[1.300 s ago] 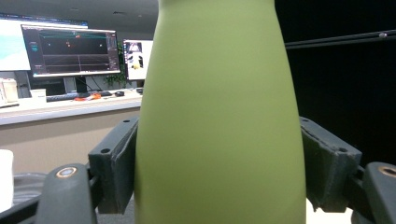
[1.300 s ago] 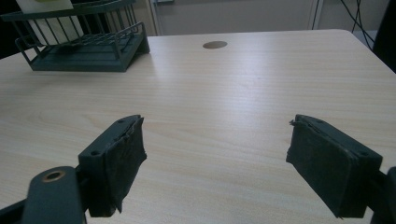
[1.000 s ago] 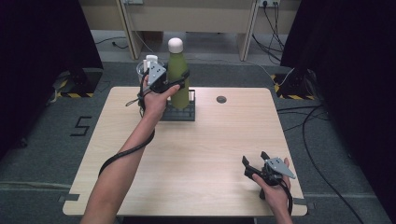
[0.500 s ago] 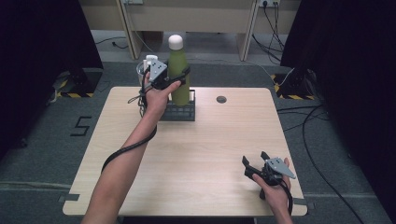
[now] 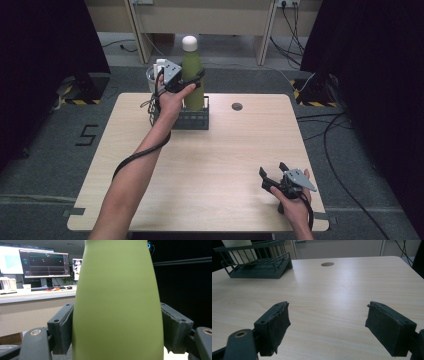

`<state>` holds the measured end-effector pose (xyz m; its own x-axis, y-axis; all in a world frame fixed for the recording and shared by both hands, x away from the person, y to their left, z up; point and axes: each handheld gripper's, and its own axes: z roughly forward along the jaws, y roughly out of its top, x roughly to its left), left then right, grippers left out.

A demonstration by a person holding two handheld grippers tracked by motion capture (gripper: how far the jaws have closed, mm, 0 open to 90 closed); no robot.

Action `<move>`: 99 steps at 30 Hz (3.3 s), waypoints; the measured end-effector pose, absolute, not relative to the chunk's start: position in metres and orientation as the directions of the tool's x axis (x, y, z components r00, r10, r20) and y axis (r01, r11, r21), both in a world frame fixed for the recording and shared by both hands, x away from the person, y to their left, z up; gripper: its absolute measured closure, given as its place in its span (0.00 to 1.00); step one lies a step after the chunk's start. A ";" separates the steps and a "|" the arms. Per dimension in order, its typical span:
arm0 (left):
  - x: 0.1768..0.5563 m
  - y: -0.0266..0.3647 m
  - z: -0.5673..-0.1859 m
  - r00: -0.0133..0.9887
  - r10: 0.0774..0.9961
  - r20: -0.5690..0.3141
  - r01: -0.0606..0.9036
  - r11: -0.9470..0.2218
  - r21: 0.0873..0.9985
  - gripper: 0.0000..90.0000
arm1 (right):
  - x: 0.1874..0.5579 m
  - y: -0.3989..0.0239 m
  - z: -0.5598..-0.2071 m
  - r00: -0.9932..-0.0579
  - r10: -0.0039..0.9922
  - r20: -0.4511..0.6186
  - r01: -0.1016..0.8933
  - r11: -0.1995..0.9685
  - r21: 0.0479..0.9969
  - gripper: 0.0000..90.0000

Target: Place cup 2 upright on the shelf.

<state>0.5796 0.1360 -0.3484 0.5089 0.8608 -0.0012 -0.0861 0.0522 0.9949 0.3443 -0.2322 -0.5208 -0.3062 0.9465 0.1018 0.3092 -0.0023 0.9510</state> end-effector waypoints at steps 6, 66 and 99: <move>0.582 0.133 -0.349 0.506 0.862 0.005 -0.086 0.045 0.995 0.26 | 0.344 -0.232 -0.521 -0.308 0.946 0.100 0.308 0.000 0.952 0.20; 0.591 0.109 -0.365 0.446 0.894 0.044 -0.077 -0.011 0.997 0.26 | 0.344 -0.230 -0.521 -0.323 0.942 0.088 0.301 0.014 0.953 0.21; 0.596 0.104 -0.383 0.437 0.897 0.063 -0.055 -0.043 0.998 0.26 | 0.344 -0.230 -0.521 -0.327 0.941 0.081 0.300 0.022 0.954 0.21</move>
